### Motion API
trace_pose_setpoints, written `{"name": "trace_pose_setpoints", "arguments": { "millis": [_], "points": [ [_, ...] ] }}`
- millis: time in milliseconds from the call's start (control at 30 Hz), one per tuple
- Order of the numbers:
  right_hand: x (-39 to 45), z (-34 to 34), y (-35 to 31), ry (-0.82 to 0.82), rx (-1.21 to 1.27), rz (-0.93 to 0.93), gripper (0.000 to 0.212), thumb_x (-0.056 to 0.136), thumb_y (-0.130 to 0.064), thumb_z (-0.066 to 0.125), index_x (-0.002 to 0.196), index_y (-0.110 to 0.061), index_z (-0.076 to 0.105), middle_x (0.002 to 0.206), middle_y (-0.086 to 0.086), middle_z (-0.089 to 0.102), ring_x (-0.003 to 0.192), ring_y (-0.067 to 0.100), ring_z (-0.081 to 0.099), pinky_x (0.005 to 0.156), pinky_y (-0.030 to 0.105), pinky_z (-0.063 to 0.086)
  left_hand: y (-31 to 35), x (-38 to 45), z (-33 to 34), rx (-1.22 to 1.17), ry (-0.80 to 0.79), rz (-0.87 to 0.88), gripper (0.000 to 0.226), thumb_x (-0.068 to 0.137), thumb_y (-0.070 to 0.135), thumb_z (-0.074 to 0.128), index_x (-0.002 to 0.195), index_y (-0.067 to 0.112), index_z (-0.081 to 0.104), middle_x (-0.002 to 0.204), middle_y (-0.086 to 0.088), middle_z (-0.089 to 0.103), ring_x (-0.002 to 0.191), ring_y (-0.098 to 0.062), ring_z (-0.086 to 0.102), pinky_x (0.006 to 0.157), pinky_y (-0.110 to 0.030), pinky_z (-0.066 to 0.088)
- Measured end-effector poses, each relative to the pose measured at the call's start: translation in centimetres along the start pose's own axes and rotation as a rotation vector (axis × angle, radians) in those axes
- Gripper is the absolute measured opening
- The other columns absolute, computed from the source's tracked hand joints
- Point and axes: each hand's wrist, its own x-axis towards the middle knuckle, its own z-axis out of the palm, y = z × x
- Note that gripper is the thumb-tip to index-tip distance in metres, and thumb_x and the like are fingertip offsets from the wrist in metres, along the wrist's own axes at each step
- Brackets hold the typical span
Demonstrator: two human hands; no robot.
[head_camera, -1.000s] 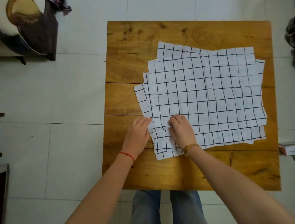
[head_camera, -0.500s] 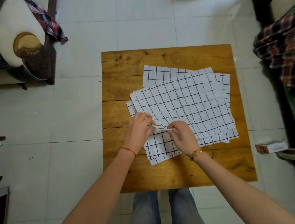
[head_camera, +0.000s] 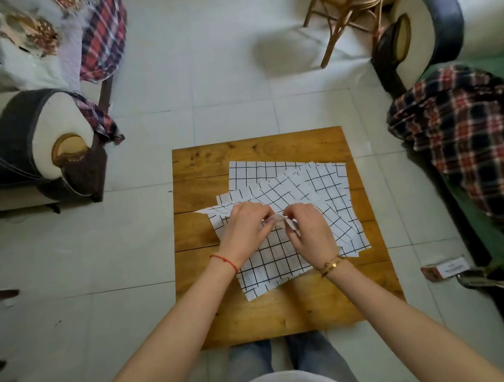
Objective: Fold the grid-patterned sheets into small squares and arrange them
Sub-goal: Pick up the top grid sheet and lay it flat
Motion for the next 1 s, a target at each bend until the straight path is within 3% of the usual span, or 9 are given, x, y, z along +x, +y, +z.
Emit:
{"name": "trace_pose_setpoints", "arguments": {
  "millis": [167, 333, 467, 633, 767, 900, 1000],
  "points": [
    [0.1, -4.0, 0.1, 0.046, 0.017, -0.093, 0.006, 0.088, -0.010, 0.057, 0.093, -0.013, 0.058, 0.079, -0.003, 0.058, 0.073, 0.016, 0.049, 0.064, 0.032, 0.044, 2.4, 0.1, -2.2, 0.014, 0.034, 0.035, 0.007, 0.090, 0.032, 0.061, 0.092, 0.025, 0.064, 0.087, 0.013, 0.063, 0.088, -0.009, 0.056, 0.095, -0.031, 0.038],
    [0.5, -7.7, 0.9, 0.081, 0.065, -0.051, 0.004, 0.090, -0.014, 0.056, 0.093, -0.014, 0.059, 0.083, -0.003, 0.059, 0.078, 0.012, 0.051, 0.070, 0.026, 0.045, 3.5, 0.1, -3.8, 0.040, 0.090, 0.021, 0.008, 0.091, 0.031, 0.061, 0.091, 0.024, 0.065, 0.088, 0.014, 0.064, 0.088, -0.006, 0.057, 0.098, -0.032, 0.038],
    [0.9, -11.0, 1.9, 0.135, 0.127, -0.021, 0.003, 0.091, -0.014, 0.057, 0.091, -0.011, 0.059, 0.084, -0.002, 0.059, 0.078, 0.012, 0.051, 0.065, 0.017, 0.036, 4.1, 0.0, -5.2, 0.069, 0.135, -0.017, 0.006, 0.090, 0.029, 0.063, 0.089, 0.024, 0.065, 0.084, 0.016, 0.062, 0.080, -0.003, 0.053, 0.095, -0.034, 0.040],
    [1.8, -14.2, 3.6, 0.192, 0.168, 0.011, 0.006, 0.091, -0.019, 0.057, 0.087, -0.015, 0.059, 0.080, -0.004, 0.061, 0.075, 0.011, 0.053, 0.066, 0.022, 0.036, 4.4, -0.4, -6.9, 0.063, 0.182, -0.073, 0.003, 0.087, 0.025, 0.065, 0.085, 0.025, 0.064, 0.081, 0.016, 0.063, 0.079, -0.008, 0.059, 0.090, -0.043, 0.048],
    [2.7, -16.5, 4.3, 0.264, 0.206, 0.044, 0.011, 0.091, -0.014, 0.056, 0.082, -0.009, 0.059, 0.071, -0.009, 0.056, 0.067, 0.012, 0.053, 0.061, 0.020, 0.035, 4.9, -0.4, -8.4, 0.087, 0.232, -0.081, 0.004, 0.089, 0.027, 0.062, 0.090, 0.024, 0.064, 0.085, 0.012, 0.065, 0.082, -0.011, 0.059, 0.092, -0.041, 0.046],
    [3.5, -18.7, 4.8, 0.312, 0.242, 0.092, 0.012, 0.091, -0.012, 0.055, 0.083, -0.005, 0.060, 0.069, -0.007, 0.055, 0.064, 0.003, 0.048, 0.059, 0.009, 0.033, 5.4, 0.0, -10.1, 0.110, 0.281, -0.077, 0.006, 0.087, 0.025, 0.064, 0.091, 0.020, 0.065, 0.087, 0.007, 0.070, 0.086, -0.015, 0.064, 0.087, -0.036, 0.049],
    [3.9, -19.9, 5.2, 0.329, 0.268, 0.100, 0.012, 0.091, -0.013, 0.056, 0.084, -0.005, 0.061, 0.075, 0.001, 0.060, 0.069, 0.014, 0.052, 0.060, 0.018, 0.034, 6.0, 0.2, -11.6, 0.104, 0.315, -0.035, 0.004, 0.086, 0.019, 0.066, 0.090, 0.019, 0.064, 0.086, 0.006, 0.070, 0.085, -0.014, 0.065, 0.084, -0.034, 0.051]
  ]
}}
